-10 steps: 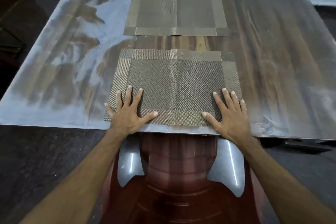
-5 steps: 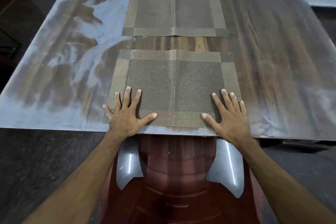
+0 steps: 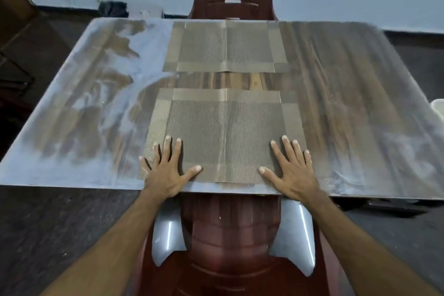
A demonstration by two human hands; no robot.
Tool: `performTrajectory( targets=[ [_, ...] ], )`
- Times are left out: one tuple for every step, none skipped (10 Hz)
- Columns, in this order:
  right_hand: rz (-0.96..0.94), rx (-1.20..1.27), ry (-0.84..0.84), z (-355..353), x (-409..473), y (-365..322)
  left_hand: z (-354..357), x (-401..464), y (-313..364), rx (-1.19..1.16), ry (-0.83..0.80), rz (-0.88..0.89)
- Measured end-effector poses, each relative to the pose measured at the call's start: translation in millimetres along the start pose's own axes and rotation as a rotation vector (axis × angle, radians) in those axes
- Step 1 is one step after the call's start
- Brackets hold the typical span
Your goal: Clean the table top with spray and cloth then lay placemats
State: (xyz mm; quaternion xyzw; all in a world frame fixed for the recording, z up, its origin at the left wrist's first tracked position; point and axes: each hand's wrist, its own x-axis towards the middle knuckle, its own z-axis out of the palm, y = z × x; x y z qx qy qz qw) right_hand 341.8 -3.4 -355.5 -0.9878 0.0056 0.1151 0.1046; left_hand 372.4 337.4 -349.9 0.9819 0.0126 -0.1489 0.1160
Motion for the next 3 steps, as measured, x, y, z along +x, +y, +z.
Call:
performTrajectory(
  targets=[
    [0.007,0.026,-0.045,-14.8,-5.1,-1.9,-9.0,-10.6,-5.1,-0.039,0.007,-0.021],
    [0.015,0.037,-0.045,-32.6,-22.1,-8.3,-21.9,-35.0,-14.6,-0.046,0.039,-0.015],
    [0.041,0.093,-0.058,-42.1,-46.9,-19.1,-34.4,-64.9,-19.7,-0.114,0.085,-0.019]
  ],
)
